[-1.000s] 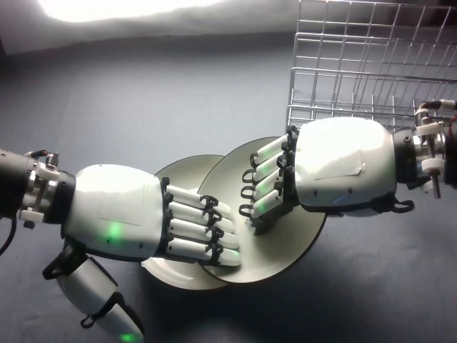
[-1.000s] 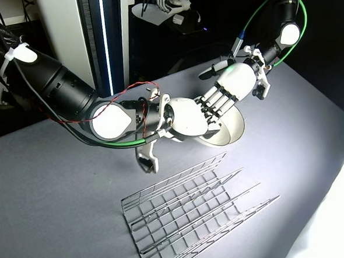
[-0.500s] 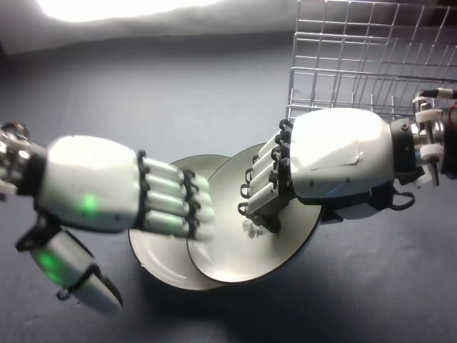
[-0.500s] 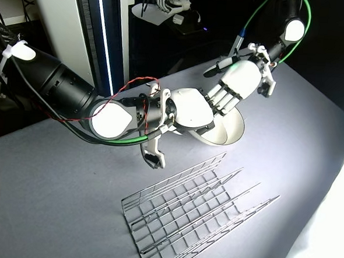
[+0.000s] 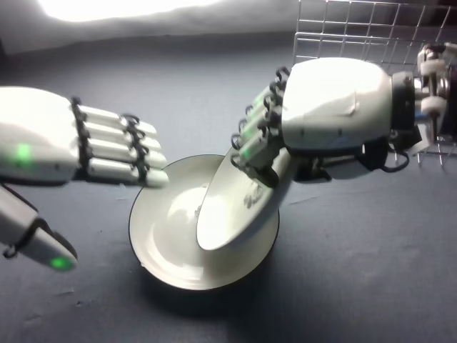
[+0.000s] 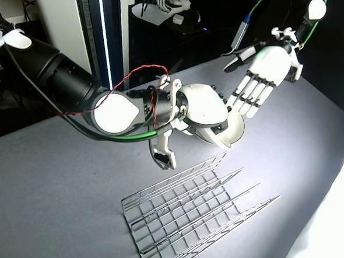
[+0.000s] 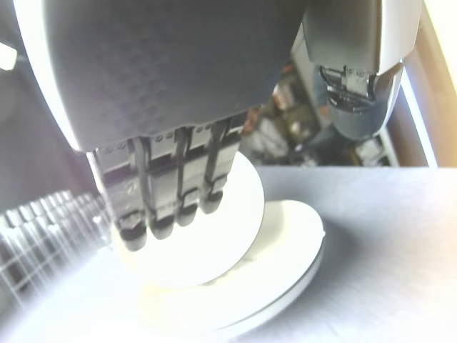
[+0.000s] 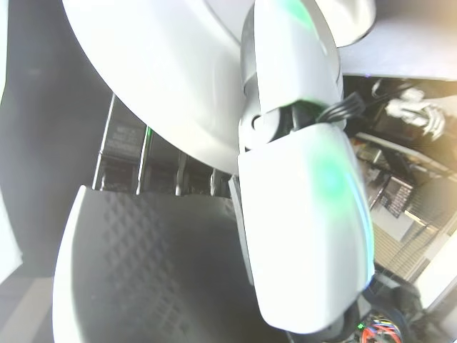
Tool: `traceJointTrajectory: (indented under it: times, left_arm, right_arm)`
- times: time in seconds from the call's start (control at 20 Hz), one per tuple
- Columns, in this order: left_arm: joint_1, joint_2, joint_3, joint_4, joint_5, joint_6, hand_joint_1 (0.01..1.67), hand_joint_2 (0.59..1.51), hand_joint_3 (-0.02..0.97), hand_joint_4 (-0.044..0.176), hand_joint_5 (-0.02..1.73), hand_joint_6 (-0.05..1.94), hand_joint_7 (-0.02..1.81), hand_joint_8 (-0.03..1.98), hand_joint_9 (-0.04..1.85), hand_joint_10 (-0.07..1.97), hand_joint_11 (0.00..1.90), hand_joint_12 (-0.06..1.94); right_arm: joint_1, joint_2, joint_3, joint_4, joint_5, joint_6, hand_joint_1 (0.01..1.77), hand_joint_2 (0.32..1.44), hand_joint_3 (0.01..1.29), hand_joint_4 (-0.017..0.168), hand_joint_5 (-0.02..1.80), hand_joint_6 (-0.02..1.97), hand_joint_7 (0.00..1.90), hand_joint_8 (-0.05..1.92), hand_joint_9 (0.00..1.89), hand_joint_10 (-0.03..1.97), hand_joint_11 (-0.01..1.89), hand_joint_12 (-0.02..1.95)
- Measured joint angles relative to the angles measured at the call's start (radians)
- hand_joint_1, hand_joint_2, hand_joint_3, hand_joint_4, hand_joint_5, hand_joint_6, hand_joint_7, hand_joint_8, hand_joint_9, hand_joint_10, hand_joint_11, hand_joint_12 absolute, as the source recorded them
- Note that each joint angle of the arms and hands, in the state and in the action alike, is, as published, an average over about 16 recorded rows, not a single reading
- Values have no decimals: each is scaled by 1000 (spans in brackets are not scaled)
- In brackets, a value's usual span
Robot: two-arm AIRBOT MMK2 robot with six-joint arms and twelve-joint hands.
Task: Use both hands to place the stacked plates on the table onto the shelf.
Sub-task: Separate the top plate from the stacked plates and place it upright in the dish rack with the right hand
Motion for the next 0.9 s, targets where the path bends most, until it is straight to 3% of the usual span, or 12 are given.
traceJointTrajectory:
  times: [0.45,0.9]
  left_arm:
    - [-63,92,15,2,6,-36,16,1088,11,-3,19,19,16,-2,21,5,16,12]
    - [-61,126,64,3,13,-27,17,1088,11,-2,22,18,13,-3,21,5,17,12]
  right_arm:
    - [73,48,-75,76,-38,4,1468,1013,10,-5,843,1189,825,1000,785,1228,797,1586]
    - [154,83,-133,235,-126,12,1466,1013,10,-3,838,1191,843,976,799,1212,813,1594]
